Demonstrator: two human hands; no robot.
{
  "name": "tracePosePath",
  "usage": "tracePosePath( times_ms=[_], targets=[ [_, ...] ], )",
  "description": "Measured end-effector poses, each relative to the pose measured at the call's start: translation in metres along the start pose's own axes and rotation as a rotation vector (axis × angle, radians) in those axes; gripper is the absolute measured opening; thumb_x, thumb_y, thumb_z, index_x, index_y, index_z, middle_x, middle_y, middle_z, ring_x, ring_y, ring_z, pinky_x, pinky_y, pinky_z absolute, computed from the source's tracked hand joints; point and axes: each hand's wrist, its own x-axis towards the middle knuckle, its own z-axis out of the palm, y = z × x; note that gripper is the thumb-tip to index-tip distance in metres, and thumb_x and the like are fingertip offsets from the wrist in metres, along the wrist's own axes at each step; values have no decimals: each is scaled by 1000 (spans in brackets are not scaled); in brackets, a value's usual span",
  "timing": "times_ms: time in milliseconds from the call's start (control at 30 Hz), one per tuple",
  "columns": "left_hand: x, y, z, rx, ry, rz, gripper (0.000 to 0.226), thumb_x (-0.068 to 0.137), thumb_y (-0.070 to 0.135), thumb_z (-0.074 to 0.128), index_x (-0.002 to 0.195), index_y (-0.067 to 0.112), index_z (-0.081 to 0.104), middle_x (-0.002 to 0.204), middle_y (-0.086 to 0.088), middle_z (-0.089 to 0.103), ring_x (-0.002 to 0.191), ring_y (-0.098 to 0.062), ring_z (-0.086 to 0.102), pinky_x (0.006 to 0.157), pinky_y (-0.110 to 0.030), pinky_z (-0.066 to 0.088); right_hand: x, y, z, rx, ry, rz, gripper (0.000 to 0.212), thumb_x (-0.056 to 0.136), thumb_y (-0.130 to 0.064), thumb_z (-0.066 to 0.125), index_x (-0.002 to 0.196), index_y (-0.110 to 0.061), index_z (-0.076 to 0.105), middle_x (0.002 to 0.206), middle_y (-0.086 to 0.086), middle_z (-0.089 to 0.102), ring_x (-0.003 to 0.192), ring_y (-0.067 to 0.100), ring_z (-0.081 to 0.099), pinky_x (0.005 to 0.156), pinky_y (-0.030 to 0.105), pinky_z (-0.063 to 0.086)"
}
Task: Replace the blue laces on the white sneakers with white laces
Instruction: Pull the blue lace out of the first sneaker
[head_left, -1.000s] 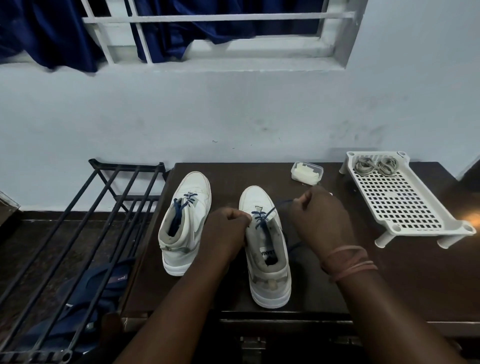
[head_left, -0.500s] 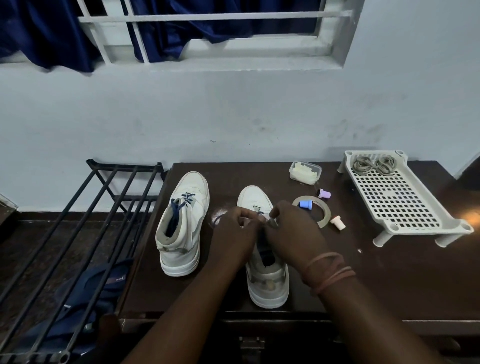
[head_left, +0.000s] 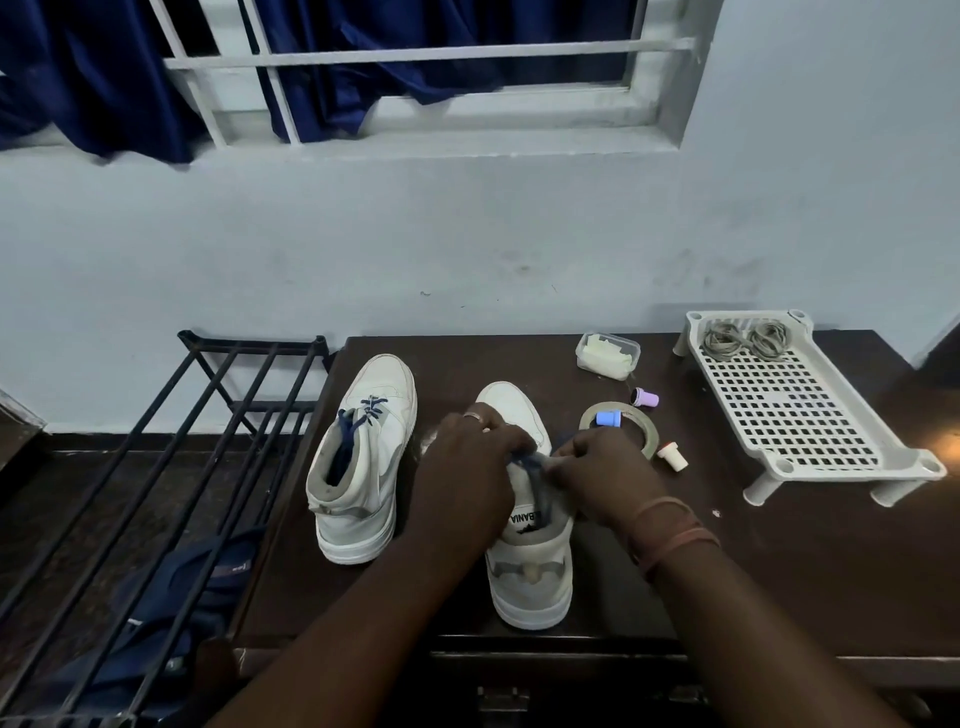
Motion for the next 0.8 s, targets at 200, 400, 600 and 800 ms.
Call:
tracePosePath(
  times_ms=[200, 400, 600, 800],
  targets=[
    [5, 3, 10, 162, 31, 74, 15, 81, 39, 66, 84, 28, 76, 86, 7, 66, 82, -20, 55, 68, -37, 48, 3, -3, -3, -6, -31, -19, 26, 80, -29, 73, 67, -8, 69, 63, 12, 67, 57, 20, 59, 64, 38, 56],
    [4, -5, 6, -182, 186, -418, 7, 86, 22, 57, 82, 25, 62, 86, 7, 65, 86, -16, 62, 78, -36, 50, 1, -7, -5, -46, -21, -6, 21, 83, -22, 66, 77, -3, 70, 70, 16, 70, 57, 24, 60, 62, 33, 54],
    [9, 13, -3, 177, 18, 52, 31, 74, 41, 57, 100, 35, 73, 106, 12, 67, 101, -19, 56, 84, -40, 45, 1, -10, -5, -51, -35, -5, 24, 84, -27, 67, 76, -5, 70, 73, 15, 70, 65, 28, 65, 65, 33, 54],
    [11, 6, -6, 370, 31, 46, 19, 79, 44, 64, 79, 27, 70, 86, 8, 66, 89, -22, 59, 75, -39, 43, 1, -11, -3, -78, -19, -33, 29, 85, -32, 69, 77, -5, 70, 75, 13, 70, 67, 27, 64, 68, 34, 54]
  ],
)
